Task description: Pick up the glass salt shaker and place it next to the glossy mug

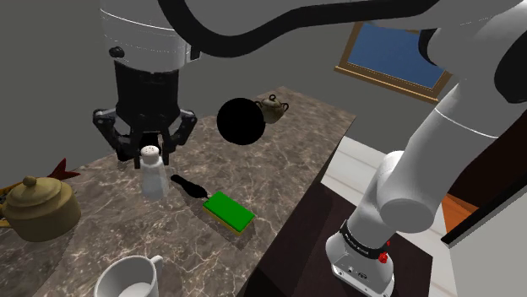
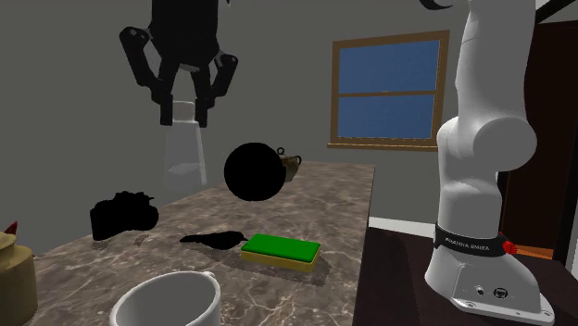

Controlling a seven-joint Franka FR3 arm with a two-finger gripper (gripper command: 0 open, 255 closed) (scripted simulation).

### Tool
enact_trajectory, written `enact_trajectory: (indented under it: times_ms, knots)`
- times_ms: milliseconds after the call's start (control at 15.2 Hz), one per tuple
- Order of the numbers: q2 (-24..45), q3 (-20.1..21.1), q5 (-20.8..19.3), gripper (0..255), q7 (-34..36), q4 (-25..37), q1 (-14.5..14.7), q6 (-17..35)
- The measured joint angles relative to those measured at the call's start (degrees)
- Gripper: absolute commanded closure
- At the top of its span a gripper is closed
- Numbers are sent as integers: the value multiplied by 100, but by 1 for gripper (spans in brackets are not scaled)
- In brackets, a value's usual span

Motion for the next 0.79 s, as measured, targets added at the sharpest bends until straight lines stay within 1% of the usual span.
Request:
enact_trajectory:
  times_ms: [792]
  knots:
    - [225,67,-127,255,127,-719,43,909]
